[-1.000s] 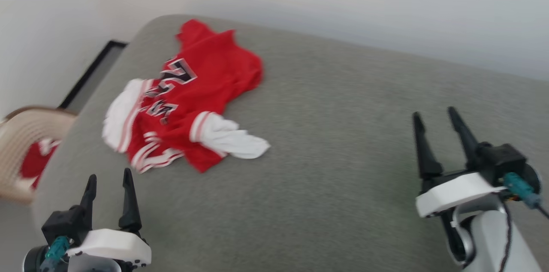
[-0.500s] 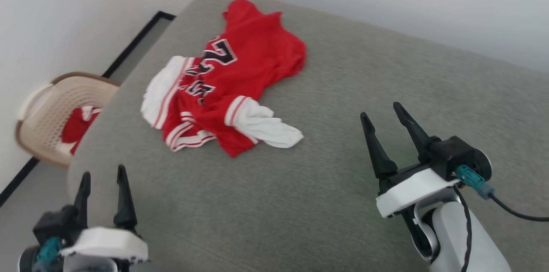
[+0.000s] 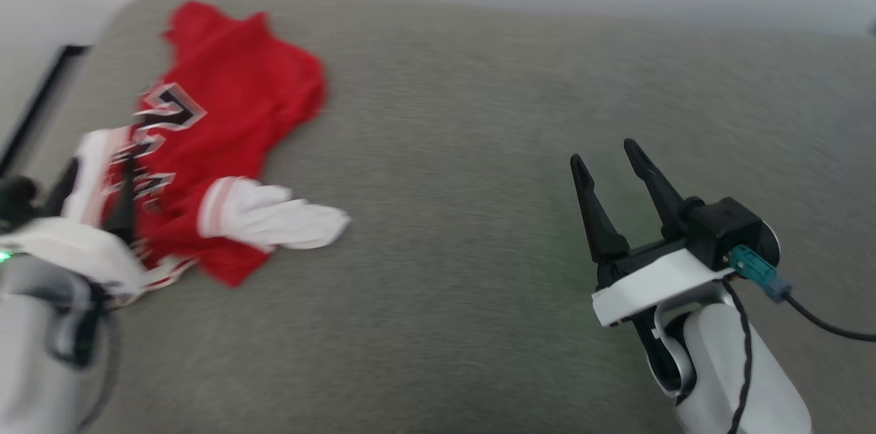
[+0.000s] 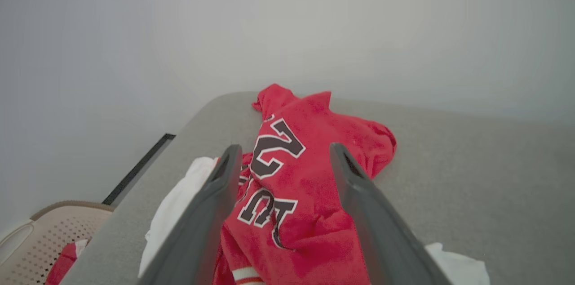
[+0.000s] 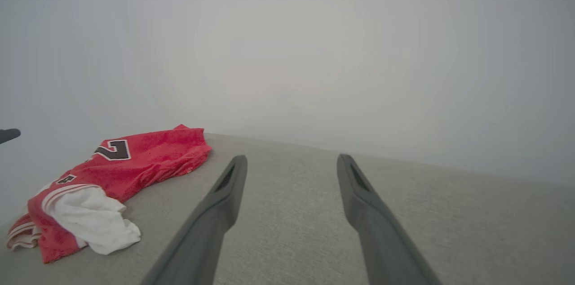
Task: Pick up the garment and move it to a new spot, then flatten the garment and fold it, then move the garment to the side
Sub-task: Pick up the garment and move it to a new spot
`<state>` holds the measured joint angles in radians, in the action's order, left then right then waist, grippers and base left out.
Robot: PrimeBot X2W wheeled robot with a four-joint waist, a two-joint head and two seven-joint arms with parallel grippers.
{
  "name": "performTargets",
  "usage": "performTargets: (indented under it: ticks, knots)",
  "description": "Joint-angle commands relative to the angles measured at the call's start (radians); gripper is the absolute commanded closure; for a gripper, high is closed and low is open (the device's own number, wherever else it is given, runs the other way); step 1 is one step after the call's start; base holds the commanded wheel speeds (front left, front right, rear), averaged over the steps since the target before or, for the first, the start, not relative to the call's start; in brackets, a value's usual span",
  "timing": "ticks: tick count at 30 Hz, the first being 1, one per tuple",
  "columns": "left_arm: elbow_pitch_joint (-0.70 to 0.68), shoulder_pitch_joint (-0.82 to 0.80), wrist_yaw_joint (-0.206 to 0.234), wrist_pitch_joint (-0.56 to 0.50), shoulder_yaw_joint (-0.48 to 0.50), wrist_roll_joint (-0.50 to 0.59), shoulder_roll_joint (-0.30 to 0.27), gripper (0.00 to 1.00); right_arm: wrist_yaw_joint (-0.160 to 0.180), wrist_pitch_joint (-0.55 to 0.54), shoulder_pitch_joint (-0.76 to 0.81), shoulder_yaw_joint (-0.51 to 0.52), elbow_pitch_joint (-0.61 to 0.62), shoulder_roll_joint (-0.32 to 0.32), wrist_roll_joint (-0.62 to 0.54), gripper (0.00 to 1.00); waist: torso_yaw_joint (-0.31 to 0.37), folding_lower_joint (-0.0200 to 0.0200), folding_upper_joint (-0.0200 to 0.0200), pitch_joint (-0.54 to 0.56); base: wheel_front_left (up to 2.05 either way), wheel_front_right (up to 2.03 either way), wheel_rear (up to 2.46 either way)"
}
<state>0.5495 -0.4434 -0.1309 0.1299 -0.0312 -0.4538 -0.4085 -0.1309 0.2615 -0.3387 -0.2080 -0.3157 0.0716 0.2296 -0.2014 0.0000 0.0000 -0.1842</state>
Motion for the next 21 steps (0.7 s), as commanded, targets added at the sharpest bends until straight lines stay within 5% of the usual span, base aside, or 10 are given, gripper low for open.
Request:
performTargets:
  ticks: [1, 5, 11, 18, 19, 20, 21]
  knots:
    - [0.058, -0.03, 0.002, -0.088, -0.042, -0.072, -0.073, 0.0, 0.0, 0.005, -0.019, -0.003, 0.011, -0.009, 0.008, 0.0, 0.128, 0.0, 0.0, -0.07, 0.0, 0.0, 0.0]
    - [0.153, -0.062, 0.001, -0.277, -0.112, -0.221, -0.197, 0.0, 0.0, 0.005, -0.025, -0.003, 0.024, -0.018, 0.016, 0.0, 0.211, 0.0, 0.0, -0.107, 0.0, 0.0, 0.0]
    - [0.251, -0.068, 0.002, -0.462, -0.164, -0.328, -0.283, 0.0, 0.0, 0.005, -0.034, -0.012, 0.033, -0.021, 0.027, 0.0, 0.287, 0.0, 0.0, -0.142, 0.0, 0.0, 0.0]
    - [0.362, -0.063, 0.001, -0.556, -0.205, -0.419, -0.271, 0.0, 0.0, 0.005, -0.043, -0.038, 0.048, -0.021, 0.055, 0.0, 0.35, 0.0, 0.0, -0.157, 0.0, 0.0, 0.0]
    - [0.364, -0.062, 0.001, -0.562, -0.215, -0.428, -0.263, 0.11, 0.0, 0.005, -0.041, -0.039, 0.051, -0.021, 0.058, 0.0, 0.354, 0.0, 0.0, -0.155, 0.0, 0.0, 0.0]
    - [0.359, -0.062, -0.002, -0.562, -0.222, -0.444, -0.254, 0.78, 0.0, 0.005, -0.039, -0.039, 0.053, -0.021, 0.06, 0.0, 0.356, 0.0, 0.0, -0.152, 0.0, 0.0, 0.0]
    - [0.35, -0.063, -0.005, -0.561, -0.229, -0.46, -0.248, 1.0, 0.0, 0.005, -0.034, -0.038, 0.055, -0.021, 0.061, 0.0, 0.356, 0.0, 0.0, -0.148, 0.0, 0.0, 0.0]
